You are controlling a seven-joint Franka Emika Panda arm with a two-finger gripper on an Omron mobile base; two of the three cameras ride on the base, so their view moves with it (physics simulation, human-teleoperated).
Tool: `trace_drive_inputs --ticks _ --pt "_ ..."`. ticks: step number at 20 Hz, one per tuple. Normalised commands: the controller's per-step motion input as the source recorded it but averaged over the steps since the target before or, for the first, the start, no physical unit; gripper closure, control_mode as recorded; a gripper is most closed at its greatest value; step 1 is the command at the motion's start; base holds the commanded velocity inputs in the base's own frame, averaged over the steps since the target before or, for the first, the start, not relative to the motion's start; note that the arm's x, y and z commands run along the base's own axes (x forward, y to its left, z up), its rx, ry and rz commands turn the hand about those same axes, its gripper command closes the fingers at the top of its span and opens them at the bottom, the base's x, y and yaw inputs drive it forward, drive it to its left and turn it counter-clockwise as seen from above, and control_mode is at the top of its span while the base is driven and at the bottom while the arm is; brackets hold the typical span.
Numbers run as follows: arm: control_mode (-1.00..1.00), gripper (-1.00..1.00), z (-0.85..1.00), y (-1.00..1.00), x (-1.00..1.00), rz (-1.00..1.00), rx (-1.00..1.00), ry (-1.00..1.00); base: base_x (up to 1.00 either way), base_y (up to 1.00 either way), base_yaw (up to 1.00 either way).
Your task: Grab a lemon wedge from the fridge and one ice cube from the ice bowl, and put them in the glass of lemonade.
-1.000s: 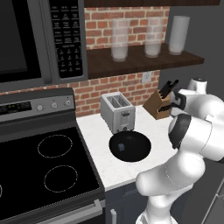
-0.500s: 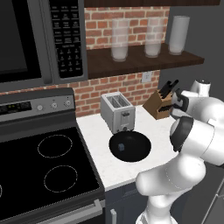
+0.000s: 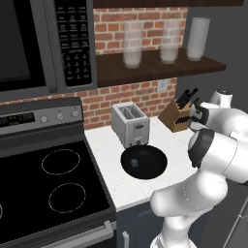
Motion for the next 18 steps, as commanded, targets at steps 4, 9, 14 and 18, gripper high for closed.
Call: trace_drive_inputs --ticks 4,9,14,18 --pt "-1.00 -1.00 0.00 0.00 0.00 0.00 0.00 0.00 0.00 0.00 0.00" --pt "-1.00 -1.00 0.00 0.00 0.00 0.00 0.00 0.00 0.00 0.00 0.00" --pt "-1.00 -1.00 0.00 0.00 0.00 0.00 0.00 0.00 0.00 0.00 0.00" --pt "-1.00 -1.00 0.00 0.00 0.00 0.00 0.00 0.00 0.00 0.00 0.00"
